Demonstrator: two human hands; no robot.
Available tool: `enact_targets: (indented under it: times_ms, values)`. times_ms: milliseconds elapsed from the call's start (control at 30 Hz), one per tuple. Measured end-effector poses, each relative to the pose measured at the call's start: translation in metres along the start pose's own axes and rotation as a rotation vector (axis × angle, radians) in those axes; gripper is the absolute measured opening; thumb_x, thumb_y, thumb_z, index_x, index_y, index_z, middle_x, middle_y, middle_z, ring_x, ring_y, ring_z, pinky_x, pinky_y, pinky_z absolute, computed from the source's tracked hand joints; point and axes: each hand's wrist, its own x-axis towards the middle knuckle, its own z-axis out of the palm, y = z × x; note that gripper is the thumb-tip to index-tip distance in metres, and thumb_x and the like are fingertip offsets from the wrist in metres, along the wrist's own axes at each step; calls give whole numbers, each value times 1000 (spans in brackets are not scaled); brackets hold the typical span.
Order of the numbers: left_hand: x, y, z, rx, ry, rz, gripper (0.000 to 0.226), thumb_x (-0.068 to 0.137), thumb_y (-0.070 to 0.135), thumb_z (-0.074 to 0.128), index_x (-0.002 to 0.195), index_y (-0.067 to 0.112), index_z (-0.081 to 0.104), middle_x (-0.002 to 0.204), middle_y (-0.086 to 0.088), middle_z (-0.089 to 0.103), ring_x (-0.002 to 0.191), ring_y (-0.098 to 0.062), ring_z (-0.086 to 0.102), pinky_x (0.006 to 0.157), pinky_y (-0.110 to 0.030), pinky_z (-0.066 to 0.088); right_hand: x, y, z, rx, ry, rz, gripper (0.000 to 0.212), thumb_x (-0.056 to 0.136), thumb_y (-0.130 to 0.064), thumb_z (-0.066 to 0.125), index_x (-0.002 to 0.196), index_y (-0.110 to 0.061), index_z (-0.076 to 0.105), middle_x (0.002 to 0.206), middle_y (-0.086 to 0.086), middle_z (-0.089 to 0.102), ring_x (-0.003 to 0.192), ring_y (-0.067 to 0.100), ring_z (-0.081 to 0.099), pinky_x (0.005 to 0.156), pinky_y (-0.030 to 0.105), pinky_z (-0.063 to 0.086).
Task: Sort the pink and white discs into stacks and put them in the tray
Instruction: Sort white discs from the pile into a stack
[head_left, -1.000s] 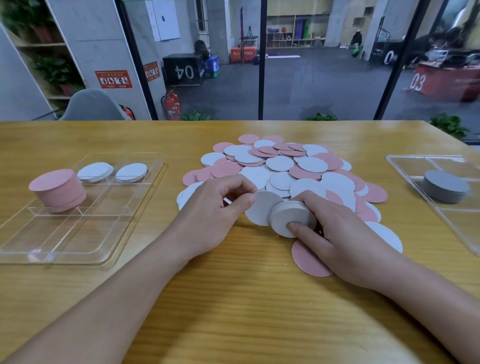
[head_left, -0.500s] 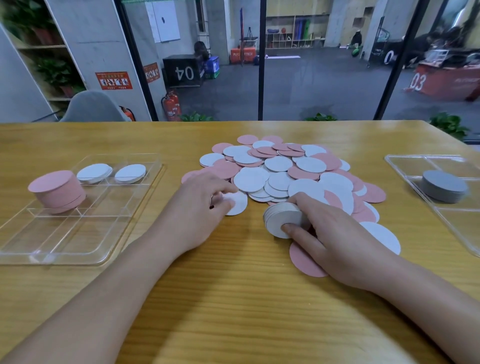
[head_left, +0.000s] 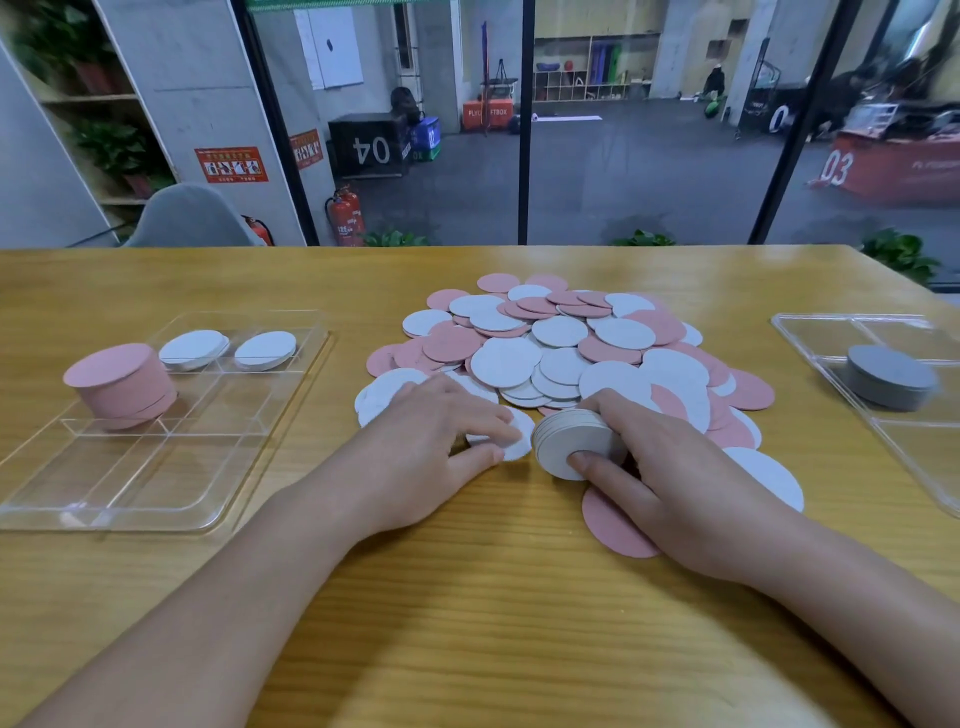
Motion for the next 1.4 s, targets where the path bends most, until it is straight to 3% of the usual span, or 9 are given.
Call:
enact_targets:
  times_ms: [133, 300, 433, 633, 733, 867, 1067, 1300, 1400]
  values:
    - [1, 2, 2, -89, 94, 4, 29, 101, 39, 79, 129, 45, 75, 130, 33, 65, 132, 3, 47, 111, -28, 44, 0, 0, 0, 5, 2, -1, 18, 106, -49, 55, 111, -33, 51, 89, -16, 62, 86, 10, 58, 70, 31, 48]
    - [2, 3, 2, 55, 13, -126, 54, 101, 64, 67, 151, 47, 55, 139, 29, 40, 136, 1, 28, 108, -27, 33, 0, 2, 0, 8, 6, -8, 17, 106, -50, 55, 112, -34, 50, 91, -16, 62, 86, 10, 59, 70, 33, 50]
    - [2, 5, 2, 22, 26, -111, 49, 99, 58, 73, 142, 47, 54, 138, 29, 42, 135, 0, 32, 108, -29, 38, 0, 1, 1, 19, 10, -10, 15, 106, -49, 56, 111, -35, 50, 91, -15, 63, 86, 10, 59, 70, 33, 49]
    - [3, 7, -1, -410, 147, -23, 25, 97, 18, 81, 112, 33, 66, 97, 11, 72, 83, -12, 62, 78, -31, 52, 0, 1, 1, 15, 20, 8, 14, 106, -47, 56, 109, -36, 49, 89, -18, 60, 88, 9, 58, 67, 27, 44]
    - [3, 11, 1, -441, 120, 46, 19, 103, 11, 72, 103, 29, 75, 99, 14, 75, 92, -9, 66, 82, -35, 56, 0, 0, 2, 28, 35, 25, 16, 107, -47, 57, 116, -41, 46, 95, -22, 59, 93, 4, 57, 70, 24, 44]
    - [0, 25, 10, -504, -5, 113, 40, 102, -2, 59, 119, 31, 75, 111, 12, 76, 103, -14, 69, 85, -36, 59, 1, -5, 3, -26, 3, 19, 22, 108, -47, 52, 128, -39, 44, 103, -20, 60, 94, 5, 57, 78, 30, 51]
    - [2, 25, 22, -426, 86, 109, 14, 97, 30, 81, 106, 33, 70, 105, 7, 69, 84, -23, 67, 78, -46, 59, 4, -11, 1, -73, -25, 0, 15, 109, -47, 49, 113, -34, 43, 94, -17, 57, 86, 9, 56, 76, 38, 50]
    - [6, 16, 19, -466, 128, 52, 7, 99, 25, 81, 102, 24, 75, 91, 1, 72, 80, -30, 65, 77, -46, 55, 3, -10, -3, 7, 111, -43, 23, 109, -47, 52, 131, -41, 52, 115, -27, 57, 100, 3, 57, 80, 19, 44]
    - [3, 13, 9, -550, 61, 47, 6, 101, 21, 81, 107, 19, 79, 93, -2, 76, 82, -29, 68, 76, -42, 56, 5, -19, -4, 133, 215, -24, 13, 105, -34, 67, 118, -37, 64, 108, -22, 66, 91, 13, 61, 76, 20, 46]
